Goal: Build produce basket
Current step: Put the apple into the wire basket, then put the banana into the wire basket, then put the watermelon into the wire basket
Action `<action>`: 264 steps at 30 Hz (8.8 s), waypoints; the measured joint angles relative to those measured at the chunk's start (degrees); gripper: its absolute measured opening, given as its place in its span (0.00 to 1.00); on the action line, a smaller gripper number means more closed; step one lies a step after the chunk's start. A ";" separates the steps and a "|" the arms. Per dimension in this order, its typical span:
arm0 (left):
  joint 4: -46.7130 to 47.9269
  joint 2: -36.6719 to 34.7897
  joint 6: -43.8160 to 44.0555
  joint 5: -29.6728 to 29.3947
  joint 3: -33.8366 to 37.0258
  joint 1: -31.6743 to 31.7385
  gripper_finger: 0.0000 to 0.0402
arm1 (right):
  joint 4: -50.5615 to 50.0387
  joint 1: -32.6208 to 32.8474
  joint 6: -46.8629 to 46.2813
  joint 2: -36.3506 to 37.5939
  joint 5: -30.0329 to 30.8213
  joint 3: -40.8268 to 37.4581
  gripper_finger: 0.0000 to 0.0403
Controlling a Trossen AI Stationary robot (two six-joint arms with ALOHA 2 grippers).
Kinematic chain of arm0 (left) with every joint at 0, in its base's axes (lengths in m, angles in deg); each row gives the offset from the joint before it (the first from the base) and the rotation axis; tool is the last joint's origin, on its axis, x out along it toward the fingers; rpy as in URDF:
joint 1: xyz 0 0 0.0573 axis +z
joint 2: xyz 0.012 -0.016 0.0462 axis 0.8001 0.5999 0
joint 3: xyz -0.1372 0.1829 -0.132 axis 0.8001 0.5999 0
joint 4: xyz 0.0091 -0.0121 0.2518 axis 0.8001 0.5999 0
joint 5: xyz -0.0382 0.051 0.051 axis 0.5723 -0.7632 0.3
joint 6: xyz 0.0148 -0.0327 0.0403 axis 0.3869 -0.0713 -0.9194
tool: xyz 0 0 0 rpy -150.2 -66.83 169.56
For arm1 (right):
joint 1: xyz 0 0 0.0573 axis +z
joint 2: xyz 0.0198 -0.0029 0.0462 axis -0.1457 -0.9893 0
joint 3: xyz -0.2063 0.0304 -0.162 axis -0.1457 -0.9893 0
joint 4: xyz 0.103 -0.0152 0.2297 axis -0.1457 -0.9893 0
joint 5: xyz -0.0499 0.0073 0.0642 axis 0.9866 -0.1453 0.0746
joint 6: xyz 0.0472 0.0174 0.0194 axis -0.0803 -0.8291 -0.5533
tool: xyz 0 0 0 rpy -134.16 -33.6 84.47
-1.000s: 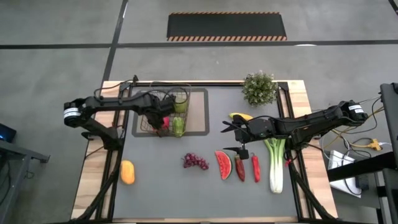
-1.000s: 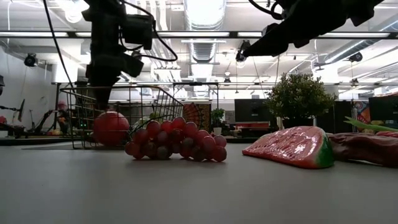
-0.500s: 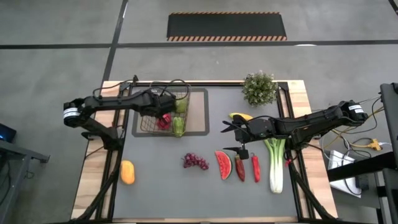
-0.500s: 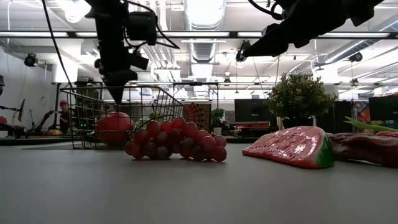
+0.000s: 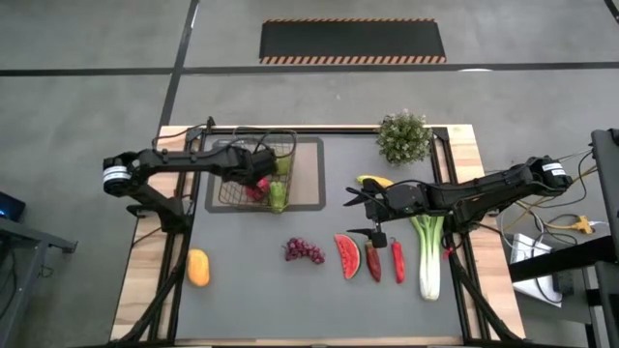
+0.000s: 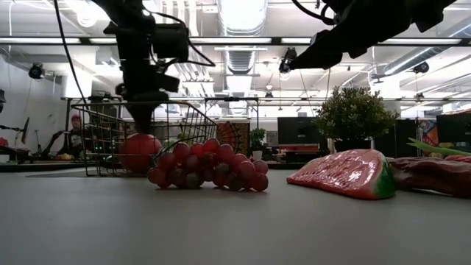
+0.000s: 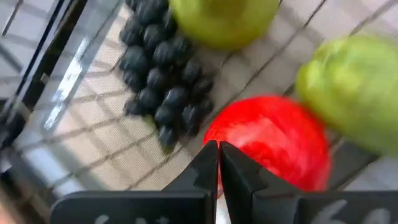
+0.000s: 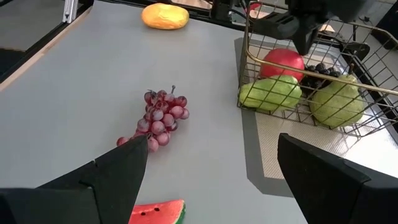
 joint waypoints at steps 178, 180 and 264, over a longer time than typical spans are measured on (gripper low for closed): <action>-89.18 2.28 -16.46 -0.32 10.72 -22.13 0.58 | 37.55 -10.60 5.12 -10.84 -6.49 2.75 0.24; -90.58 3.20 -16.46 -0.05 10.78 -22.13 0.57 | 37.74 -10.60 5.11 -10.84 -6.56 2.75 0.24; -23.80 -19.83 -6.46 -33.02 9.97 -10.79 0.50 | 13.09 -10.62 -8.17 -1.57 7.54 2.78 0.76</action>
